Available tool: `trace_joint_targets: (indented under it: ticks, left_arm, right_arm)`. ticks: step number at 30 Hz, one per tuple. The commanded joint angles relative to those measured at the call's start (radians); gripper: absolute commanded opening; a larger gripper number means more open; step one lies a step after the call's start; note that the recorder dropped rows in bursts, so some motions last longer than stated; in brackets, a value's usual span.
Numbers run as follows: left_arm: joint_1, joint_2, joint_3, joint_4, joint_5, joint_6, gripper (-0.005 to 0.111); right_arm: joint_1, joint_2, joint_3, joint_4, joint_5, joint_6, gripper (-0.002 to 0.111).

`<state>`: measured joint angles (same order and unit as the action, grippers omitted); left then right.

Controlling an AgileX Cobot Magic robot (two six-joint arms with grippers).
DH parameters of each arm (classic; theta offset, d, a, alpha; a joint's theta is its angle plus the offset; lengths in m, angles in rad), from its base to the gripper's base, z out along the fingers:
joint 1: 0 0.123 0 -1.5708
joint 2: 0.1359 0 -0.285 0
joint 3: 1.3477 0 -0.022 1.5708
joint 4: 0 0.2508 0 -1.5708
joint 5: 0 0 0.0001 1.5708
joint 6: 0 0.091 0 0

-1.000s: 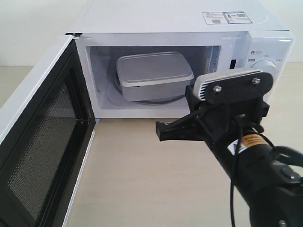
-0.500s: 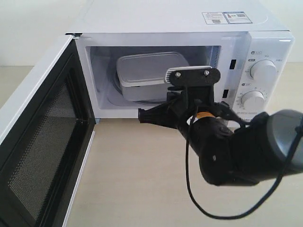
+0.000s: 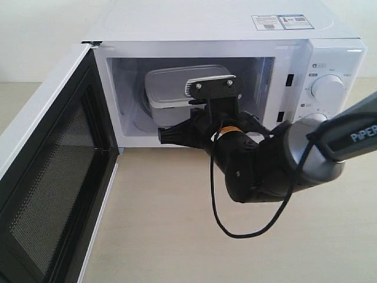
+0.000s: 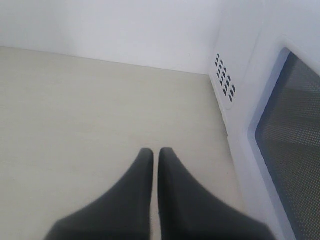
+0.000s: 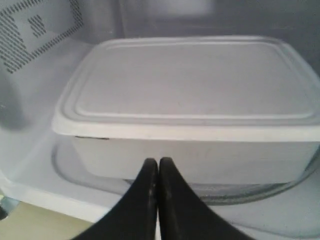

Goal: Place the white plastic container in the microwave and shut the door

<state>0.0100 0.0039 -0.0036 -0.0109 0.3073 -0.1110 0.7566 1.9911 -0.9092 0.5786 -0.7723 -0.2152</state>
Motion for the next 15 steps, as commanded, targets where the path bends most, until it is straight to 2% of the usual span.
trace_joint_targets:
  ticks: [1, 5, 9, 12, 15]
  left_arm:
    - [-0.009, -0.004, 0.004, 0.001, -0.001, -0.009, 0.004]
    - [-0.009, -0.004, 0.004, 0.001, -0.001, -0.009, 0.004]
    - [-0.009, -0.004, 0.004, 0.001, -0.001, -0.009, 0.004]
    - [-0.009, -0.004, 0.004, 0.001, -0.001, -0.009, 0.004]
    - [-0.009, -0.004, 0.004, 0.001, -0.001, -0.009, 0.004]
  right_arm:
    - [-0.008, 0.052, -0.046, -0.012, -0.07, 0.004, 0.0]
    - [-0.008, 0.1, -0.1, -0.012, -0.067, 0.004, 0.0]
    - [-0.029, 0.163, -0.18, -0.015, 0.01, -0.019, 0.0]
    - [-0.067, 0.169, -0.231, -0.015, 0.11, -0.108, 0.0]
    - [-0.086, 0.159, -0.236, -0.013, 0.167, -0.111, 0.0]
